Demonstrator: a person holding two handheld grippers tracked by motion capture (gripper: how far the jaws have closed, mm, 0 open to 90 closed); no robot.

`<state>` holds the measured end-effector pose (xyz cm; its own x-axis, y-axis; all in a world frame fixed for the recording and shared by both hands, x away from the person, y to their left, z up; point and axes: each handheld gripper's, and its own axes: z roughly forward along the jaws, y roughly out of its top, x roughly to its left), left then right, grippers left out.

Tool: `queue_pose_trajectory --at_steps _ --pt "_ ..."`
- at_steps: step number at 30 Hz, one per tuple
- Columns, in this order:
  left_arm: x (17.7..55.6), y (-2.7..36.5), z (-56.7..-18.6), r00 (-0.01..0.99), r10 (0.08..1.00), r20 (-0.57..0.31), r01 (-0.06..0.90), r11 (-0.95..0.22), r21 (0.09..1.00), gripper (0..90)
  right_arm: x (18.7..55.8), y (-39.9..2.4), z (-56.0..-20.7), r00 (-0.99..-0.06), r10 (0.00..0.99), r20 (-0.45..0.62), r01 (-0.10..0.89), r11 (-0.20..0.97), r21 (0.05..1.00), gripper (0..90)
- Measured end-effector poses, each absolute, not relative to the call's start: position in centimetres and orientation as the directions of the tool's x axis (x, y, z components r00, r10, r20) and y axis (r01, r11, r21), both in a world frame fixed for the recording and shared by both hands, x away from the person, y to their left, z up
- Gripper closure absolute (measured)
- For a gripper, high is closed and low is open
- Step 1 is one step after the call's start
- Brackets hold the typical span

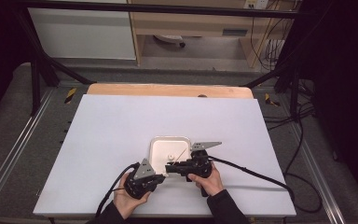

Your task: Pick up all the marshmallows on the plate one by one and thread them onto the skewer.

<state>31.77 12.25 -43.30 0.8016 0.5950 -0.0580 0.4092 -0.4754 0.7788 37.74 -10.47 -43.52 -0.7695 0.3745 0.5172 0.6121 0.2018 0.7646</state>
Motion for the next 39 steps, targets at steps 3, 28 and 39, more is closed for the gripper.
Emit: queue_pose_trajectory --at_steps 3,28,39 --pt "31.8 12.4 -43.2 0.801 0.595 -0.063 0.41 -0.47 0.781 88.9 37.7 -10.4 -43.5 -0.773 0.382 0.506 0.605 0.205 0.769 73.3" --pt "32.2 15.8 -42.4 0.773 0.632 -0.061 0.428 -0.448 0.785 88.8 38.7 -12.3 -42.6 -0.784 0.564 0.261 0.501 0.326 0.802 8.9" --pt "32.7 16.6 -42.4 0.764 0.64 -0.077 0.442 -0.433 0.786 88.7 39.4 -12.3 -42.8 -0.757 0.614 0.222 0.514 0.351 0.783 4.7"
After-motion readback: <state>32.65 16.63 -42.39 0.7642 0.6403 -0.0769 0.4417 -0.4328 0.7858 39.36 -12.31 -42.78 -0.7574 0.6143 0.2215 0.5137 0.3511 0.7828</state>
